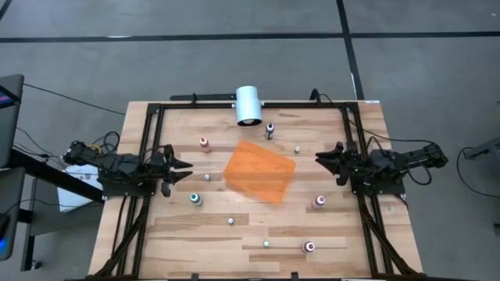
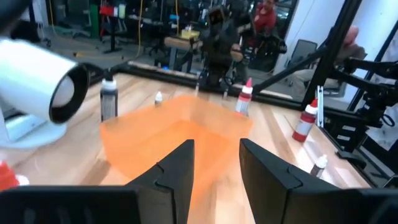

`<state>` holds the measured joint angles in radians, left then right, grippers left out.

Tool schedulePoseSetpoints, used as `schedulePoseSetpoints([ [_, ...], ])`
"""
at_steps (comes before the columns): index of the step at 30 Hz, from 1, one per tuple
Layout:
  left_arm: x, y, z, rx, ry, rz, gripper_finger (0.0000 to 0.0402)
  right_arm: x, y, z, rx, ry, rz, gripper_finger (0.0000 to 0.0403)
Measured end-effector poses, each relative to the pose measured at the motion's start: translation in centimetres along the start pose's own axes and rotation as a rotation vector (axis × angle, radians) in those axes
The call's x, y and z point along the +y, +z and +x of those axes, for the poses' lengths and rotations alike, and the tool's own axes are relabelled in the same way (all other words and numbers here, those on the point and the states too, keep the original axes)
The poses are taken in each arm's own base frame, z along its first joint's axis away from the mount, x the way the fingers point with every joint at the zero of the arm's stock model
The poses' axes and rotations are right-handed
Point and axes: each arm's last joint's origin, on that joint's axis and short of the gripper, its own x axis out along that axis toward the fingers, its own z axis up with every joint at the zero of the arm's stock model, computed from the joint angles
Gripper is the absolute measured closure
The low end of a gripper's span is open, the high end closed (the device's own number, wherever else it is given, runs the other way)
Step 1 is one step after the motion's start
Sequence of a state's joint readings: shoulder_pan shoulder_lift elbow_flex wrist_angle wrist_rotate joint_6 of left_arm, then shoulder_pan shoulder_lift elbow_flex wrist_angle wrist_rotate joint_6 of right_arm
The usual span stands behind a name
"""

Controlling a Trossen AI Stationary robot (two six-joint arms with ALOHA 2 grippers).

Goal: Pick & Place food coloring
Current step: Put the large black food coloring bottle into the bin

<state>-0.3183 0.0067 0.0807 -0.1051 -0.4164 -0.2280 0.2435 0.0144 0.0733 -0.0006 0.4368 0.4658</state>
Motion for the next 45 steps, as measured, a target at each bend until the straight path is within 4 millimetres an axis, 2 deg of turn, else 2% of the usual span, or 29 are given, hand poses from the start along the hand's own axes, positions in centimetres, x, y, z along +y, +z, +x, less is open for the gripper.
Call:
schedulePoseSetpoints([
  [5, 0.1, -0.3, 0.0, 0.029, 0.010, 0.006, 0.0283, 0.6, 1.5, 0.3, -0.060, -0.009, -0.058, 0.0280],
  [9, 0.2, -0.4, 0.0, 0.045, 0.026, 0.014, 0.0283, 1.7, 3.8, 1.1, -0.045, -0.055, -0.153, 0.0281],
  [13, 0.2, -0.5, 0.0, 0.051, 0.029, 0.017, 0.0283, 3.3, 6.6, 2.6, 0.015, -0.120, -0.292, 0.0281],
  [18, 0.2, -0.5, 0.0, 0.053, 0.029, 0.017, 0.0283, 4.7, 9.2, 6.2, 0.199, -0.251, -0.462, 0.0281],
  [23, 0.2, -0.5, 0.0, 0.053, 0.029, 0.017, 0.0283, 5.0, 11.1, 11.1, 0.361, -0.361, -0.583, 0.0281],
  [28, 0.2, -0.5, 0.0, 0.055, 0.025, 0.008, 0.0283, 3.6, 12.7, 15.8, 0.533, -0.380, -0.592, 0.0277],
  [33, 0.2, -0.5, 0.0, 0.056, 0.025, 0.005, 0.0283, 1.2, 13.9, 19.7, 0.688, -0.356, -0.584, 0.0255],
  [40, 0.2, -0.5, 0.0, 0.056, 0.024, -0.019, 0.0283, -2.5, 14.0, 22.4, 0.905, -0.314, -0.574, 0.0213],
  [45, 0.2, -0.5, 0.0, 0.057, 0.024, -0.019, 0.0283, -4.9, 12.1, 23.2, 1.066, -0.273, -0.561, 0.0205],
])
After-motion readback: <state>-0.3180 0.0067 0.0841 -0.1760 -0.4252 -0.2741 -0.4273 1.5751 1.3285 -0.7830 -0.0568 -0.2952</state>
